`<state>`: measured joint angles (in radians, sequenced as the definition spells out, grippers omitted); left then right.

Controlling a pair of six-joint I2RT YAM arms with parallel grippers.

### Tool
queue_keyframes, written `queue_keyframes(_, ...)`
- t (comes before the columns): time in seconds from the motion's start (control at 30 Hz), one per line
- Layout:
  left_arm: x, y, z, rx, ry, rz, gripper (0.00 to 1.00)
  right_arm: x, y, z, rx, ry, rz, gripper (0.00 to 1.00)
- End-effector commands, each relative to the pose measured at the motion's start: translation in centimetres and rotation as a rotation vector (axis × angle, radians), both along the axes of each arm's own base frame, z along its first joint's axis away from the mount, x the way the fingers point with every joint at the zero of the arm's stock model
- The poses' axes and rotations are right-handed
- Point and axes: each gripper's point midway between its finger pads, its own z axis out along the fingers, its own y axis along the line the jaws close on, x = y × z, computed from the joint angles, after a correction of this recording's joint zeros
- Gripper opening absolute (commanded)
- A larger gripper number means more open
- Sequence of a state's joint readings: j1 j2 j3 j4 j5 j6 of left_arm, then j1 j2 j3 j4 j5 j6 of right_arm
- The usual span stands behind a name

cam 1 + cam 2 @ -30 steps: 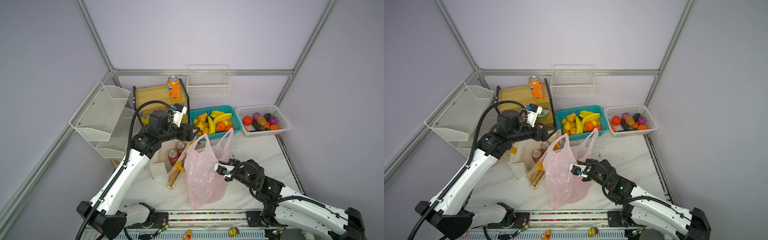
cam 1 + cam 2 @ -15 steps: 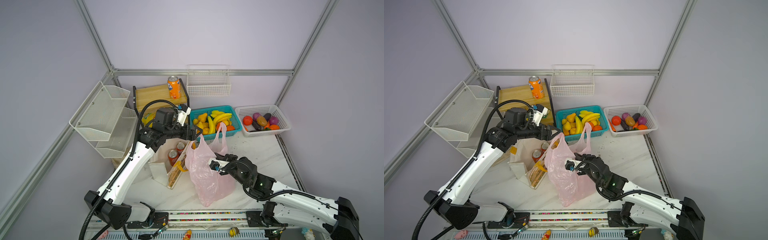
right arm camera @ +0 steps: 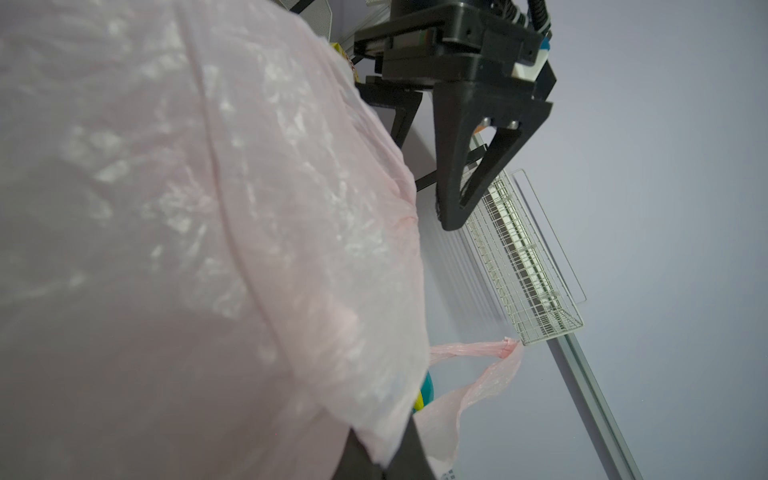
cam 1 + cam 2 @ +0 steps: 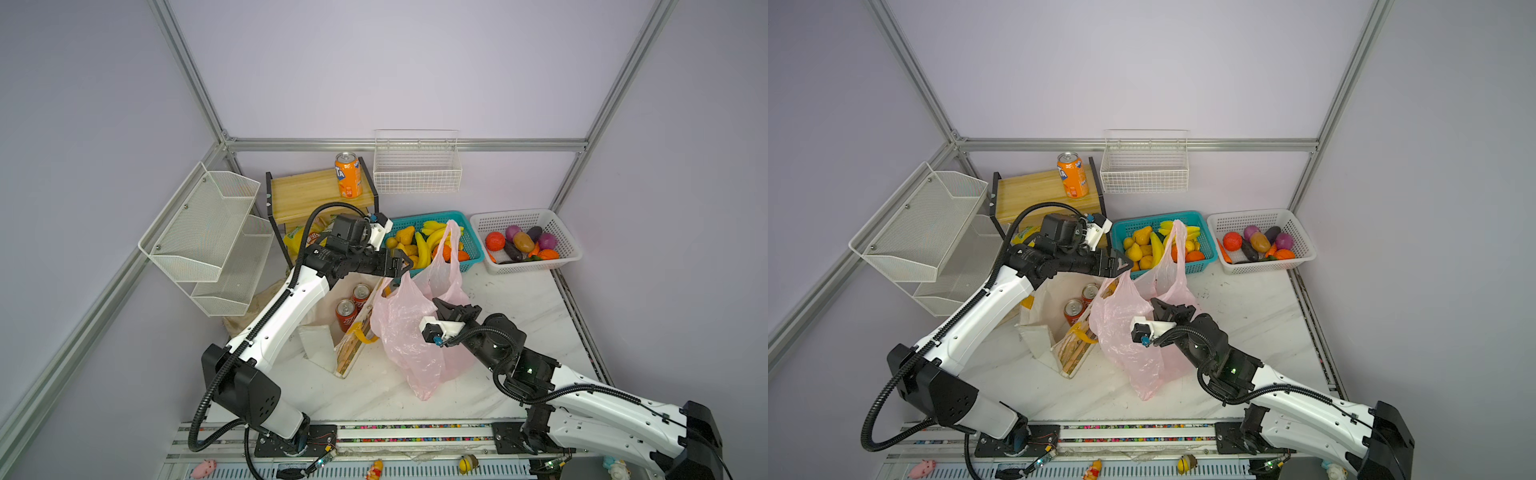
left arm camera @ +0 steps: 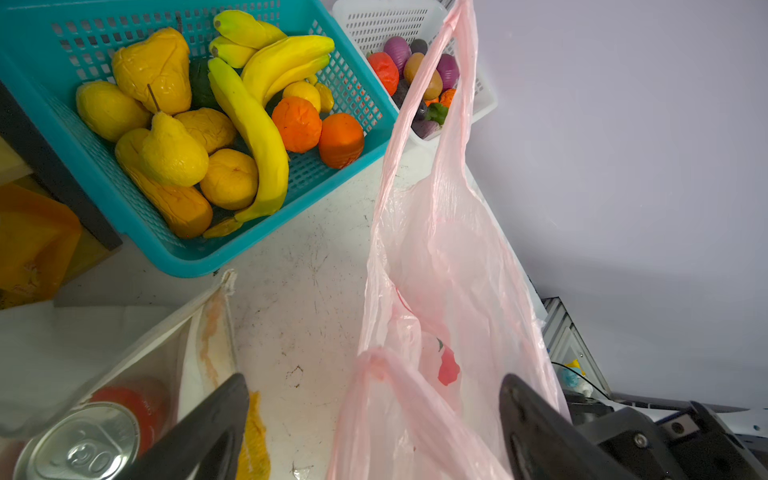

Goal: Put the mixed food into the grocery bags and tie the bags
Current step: 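Grasp the pink bag's handle with the left gripper while the right holds the bag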

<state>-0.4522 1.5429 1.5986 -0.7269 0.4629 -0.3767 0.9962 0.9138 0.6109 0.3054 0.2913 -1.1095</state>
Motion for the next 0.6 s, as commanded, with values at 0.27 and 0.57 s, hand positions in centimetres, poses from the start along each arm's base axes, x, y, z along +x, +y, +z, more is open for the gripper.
queue_keyframes(0.27, -0.8, -2.5, -2.2, -0.081, 0.123, -0.076, 0.89, 0.1, 0.0, 0.0, -0.003, -0.018, -0.008, 0.00)
queue_keyframes(0.57, -2.4, -3.9, -2.1, -0.135, 0.184, -0.153, 0.51, 0.4, 0.0, -0.5, -0.010, 0.002, -0.027, 0.00)
